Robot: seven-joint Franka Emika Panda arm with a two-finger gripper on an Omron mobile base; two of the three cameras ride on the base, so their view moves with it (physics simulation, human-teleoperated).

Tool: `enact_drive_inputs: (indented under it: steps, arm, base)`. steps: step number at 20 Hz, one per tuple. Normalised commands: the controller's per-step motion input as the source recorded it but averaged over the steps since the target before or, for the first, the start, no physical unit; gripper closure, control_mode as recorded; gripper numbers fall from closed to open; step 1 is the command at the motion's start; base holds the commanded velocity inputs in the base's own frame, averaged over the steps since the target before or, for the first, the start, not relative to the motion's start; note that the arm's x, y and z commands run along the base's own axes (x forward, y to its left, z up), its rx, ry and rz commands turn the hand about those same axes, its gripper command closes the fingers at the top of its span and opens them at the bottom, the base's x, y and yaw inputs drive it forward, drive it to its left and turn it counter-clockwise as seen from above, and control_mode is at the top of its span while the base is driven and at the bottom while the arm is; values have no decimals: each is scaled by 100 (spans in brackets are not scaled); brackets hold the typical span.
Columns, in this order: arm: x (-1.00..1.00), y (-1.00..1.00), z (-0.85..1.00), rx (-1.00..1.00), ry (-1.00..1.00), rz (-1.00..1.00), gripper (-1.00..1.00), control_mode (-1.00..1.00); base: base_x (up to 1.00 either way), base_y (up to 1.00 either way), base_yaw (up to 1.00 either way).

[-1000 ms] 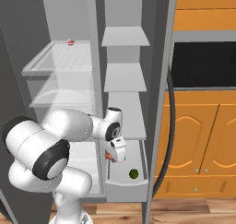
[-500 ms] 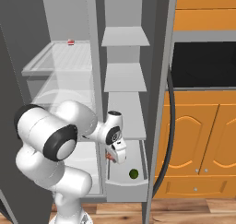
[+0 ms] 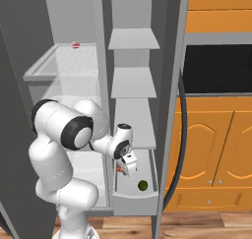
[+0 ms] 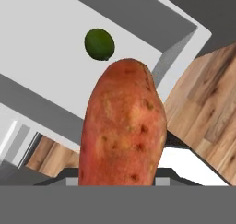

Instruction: Take the sweet potato and lime from the fridge shelf and place them in the freezer drawer to begin freezing them.

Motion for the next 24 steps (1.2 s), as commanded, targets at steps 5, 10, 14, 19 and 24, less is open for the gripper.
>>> enact_drive_inputs:
  steps: [5, 10, 14, 19, 24]
  arm:
    - [23, -8, -28, 0, 0, 0, 100, -100]
    - [22, -13, -23, 0, 0, 0, 100, -100]
    - [24, -12, -26, 0, 0, 0, 100, -100]
    - [29, -3, -30, 0, 0, 0, 100, -100]
    - [27, -2, -39, 0, 0, 0, 100, -100]
  base:
    - [0, 0, 0]
    - [0, 0, 0]
    - [0, 0, 0]
    - [0, 0, 0]
    - [0, 0, 0]
